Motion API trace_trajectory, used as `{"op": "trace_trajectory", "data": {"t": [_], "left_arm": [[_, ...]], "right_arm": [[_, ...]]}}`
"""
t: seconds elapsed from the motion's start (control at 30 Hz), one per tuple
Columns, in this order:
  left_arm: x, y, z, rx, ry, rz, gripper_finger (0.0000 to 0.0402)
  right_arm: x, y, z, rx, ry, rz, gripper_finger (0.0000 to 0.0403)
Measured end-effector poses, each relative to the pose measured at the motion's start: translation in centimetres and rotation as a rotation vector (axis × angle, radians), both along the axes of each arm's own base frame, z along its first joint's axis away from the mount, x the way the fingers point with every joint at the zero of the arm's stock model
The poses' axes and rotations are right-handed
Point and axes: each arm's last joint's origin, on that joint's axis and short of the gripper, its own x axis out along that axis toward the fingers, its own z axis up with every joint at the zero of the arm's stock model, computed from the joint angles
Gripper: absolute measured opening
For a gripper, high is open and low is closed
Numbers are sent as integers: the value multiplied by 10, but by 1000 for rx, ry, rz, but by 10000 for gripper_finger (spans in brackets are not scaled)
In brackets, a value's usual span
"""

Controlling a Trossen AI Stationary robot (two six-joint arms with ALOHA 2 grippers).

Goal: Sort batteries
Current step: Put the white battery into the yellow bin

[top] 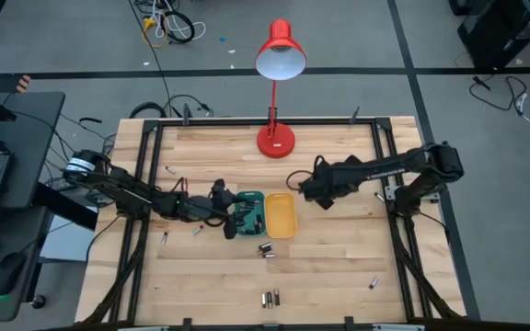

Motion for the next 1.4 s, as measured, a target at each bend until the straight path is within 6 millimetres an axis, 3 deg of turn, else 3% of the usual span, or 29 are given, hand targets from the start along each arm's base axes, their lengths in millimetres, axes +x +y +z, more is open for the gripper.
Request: {"op": "trace_trajectory", "data": {"t": [0.2, 0.57, 0.9, 1.2, 1.4], "left_arm": [[0, 0, 1, 23, -2, -5, 211], [0, 0, 1, 68, 10, -18, 211], [0, 0, 1, 73, 12, -16, 211], [1, 1, 2, 72, 3, -14, 211], [1, 2, 2, 71, -3, -9, 211]], "right_arm": [[-11, -26, -21, 83, 67, 19, 173], [-12, -64, -52, 186, -128, 24, 169], [-26, -63, -71, 227, -132, 15, 141], [-24, -54, -75, 262, -152, 32, 17], [-22, -45, -75, 247, -157, 25, 24]]}}
